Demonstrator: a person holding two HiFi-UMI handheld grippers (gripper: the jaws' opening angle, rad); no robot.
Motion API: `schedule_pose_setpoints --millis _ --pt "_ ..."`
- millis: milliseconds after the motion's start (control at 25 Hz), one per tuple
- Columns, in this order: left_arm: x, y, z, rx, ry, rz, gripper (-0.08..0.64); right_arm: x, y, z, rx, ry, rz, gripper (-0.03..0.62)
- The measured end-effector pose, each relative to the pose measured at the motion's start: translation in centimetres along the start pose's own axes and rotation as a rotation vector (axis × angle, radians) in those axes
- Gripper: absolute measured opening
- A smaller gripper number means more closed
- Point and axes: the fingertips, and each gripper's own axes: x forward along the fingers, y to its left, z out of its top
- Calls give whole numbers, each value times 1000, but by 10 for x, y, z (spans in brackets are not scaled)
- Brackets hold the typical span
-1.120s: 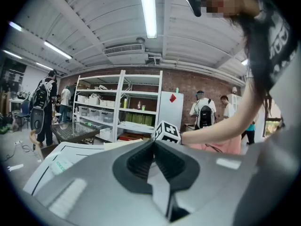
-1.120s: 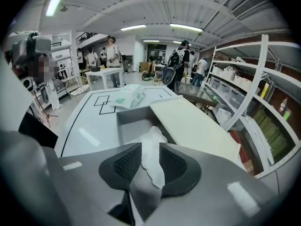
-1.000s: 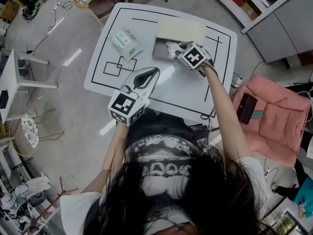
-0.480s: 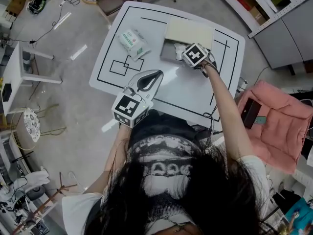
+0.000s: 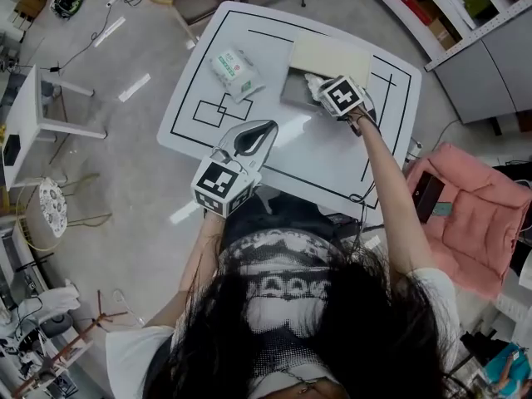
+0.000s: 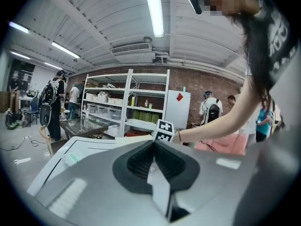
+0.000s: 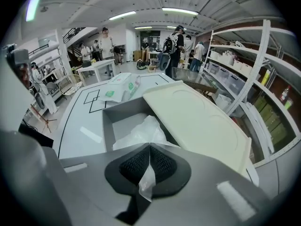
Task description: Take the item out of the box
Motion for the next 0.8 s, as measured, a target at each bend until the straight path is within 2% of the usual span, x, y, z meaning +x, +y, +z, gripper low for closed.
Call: schedule_pose_setpoints --millis 160,360,800 --pt "-6 3 -2 -2 8 -13 0 -21 7 9 11 -27 -2 6" --pt "-19 9 -2 9 16 -48 0 -54 18 28 57 -141 -31 6" --pt "-55 26 -6 28 23 -139 0 -126 82 38 251 -342 -165 6"
